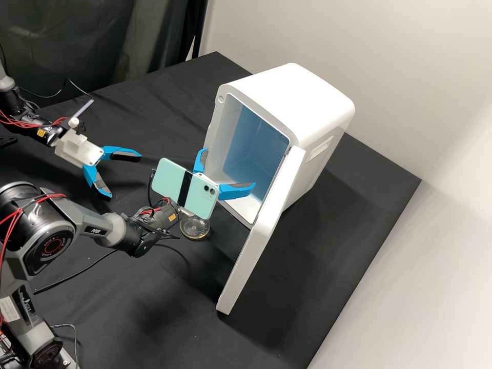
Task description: Place the flask in the incubator
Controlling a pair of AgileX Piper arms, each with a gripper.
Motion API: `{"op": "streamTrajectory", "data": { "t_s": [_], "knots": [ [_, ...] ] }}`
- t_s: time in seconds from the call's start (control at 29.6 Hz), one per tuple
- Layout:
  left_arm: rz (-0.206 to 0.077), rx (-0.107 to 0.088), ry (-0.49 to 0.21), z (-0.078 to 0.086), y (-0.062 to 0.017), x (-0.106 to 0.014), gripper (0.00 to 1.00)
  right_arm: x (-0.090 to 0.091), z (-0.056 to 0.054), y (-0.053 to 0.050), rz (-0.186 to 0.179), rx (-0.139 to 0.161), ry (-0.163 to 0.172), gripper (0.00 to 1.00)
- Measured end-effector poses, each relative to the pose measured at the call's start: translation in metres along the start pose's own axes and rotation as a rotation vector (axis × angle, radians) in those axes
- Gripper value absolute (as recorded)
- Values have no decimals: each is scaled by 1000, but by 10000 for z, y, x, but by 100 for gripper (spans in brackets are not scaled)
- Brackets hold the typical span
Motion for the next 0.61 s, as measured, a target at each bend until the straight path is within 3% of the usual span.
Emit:
{"op": "streamTrajectory", "data": {
  "t_s": [0.14, 0.2, 0.61],
  "knots": [
    [10, 3, -15, 17, 31, -12, 100, 0, 0, 0, 0, 0, 0, 100],
    [10, -6, -20, 23, 35, -13, 100, 0, 0, 0, 0, 0, 0, 100],
    [22, 0, -27, 33, 67, -36, 100, 0, 0, 0, 0, 0, 0, 100]
  ]
}}
